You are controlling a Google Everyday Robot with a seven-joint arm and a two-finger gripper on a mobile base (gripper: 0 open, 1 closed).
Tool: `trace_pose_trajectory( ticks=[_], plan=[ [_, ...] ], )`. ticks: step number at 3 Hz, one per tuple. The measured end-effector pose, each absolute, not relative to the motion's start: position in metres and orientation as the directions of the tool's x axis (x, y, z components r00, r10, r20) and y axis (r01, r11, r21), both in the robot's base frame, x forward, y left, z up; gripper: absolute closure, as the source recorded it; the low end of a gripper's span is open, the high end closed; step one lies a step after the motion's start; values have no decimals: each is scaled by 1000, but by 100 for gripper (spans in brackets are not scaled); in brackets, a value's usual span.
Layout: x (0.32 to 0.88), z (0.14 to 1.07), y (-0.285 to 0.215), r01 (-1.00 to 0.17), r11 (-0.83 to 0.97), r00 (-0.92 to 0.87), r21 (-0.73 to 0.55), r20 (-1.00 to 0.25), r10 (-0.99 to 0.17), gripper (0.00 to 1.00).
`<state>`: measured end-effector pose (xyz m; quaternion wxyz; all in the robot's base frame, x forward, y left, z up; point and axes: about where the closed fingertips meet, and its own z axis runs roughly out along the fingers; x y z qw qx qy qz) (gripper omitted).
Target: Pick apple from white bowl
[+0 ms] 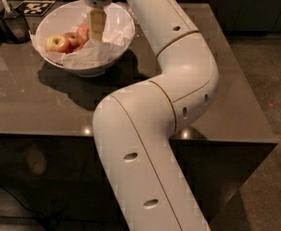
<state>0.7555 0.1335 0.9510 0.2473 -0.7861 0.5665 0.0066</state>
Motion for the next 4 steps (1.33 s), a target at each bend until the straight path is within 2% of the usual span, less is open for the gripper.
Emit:
trace_pose_trajectory(
  ticks=[3, 4],
  plan=[
    [758, 934, 127, -897, -260, 369, -357, -284, -885, 1],
    [758, 933, 127, -898, -261, 370, -355, -284, -885, 11]
  ],
)
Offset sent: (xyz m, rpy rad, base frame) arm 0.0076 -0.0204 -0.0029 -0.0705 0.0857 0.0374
